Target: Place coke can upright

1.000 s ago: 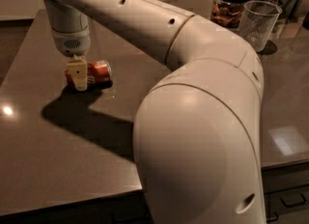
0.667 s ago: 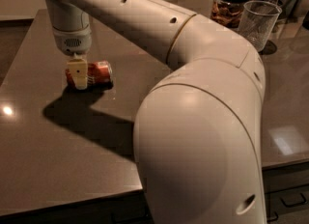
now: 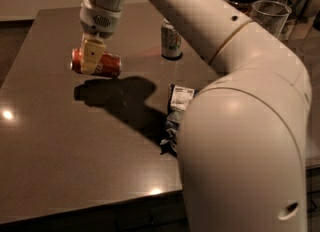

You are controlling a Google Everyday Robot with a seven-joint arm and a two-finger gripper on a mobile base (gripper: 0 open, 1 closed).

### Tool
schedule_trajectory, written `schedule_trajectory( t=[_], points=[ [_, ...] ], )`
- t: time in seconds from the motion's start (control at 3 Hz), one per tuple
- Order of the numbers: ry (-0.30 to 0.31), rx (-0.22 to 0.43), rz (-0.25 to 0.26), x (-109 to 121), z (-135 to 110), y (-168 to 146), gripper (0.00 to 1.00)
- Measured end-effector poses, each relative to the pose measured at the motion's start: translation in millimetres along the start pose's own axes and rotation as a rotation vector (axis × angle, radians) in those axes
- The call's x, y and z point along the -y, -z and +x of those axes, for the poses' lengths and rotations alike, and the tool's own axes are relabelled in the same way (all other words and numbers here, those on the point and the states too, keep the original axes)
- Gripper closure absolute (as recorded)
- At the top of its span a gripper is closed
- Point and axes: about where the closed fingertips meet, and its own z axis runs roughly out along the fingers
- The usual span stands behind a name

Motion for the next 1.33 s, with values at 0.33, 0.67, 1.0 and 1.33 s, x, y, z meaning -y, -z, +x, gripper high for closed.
schedule_trajectory(
  t=[0.33,0.67,1.0,1.33],
  points=[
    [-0.039,0.164,0.003,-3,0,25,1.0],
    [-0.101,0.307,0.025,-10,-3,45,1.0],
    [-0.209,0.481,0.082,-14,-6,59,1.0],
    [-0.273,0.584,0.125,-11,-9,65,1.0]
  ],
)
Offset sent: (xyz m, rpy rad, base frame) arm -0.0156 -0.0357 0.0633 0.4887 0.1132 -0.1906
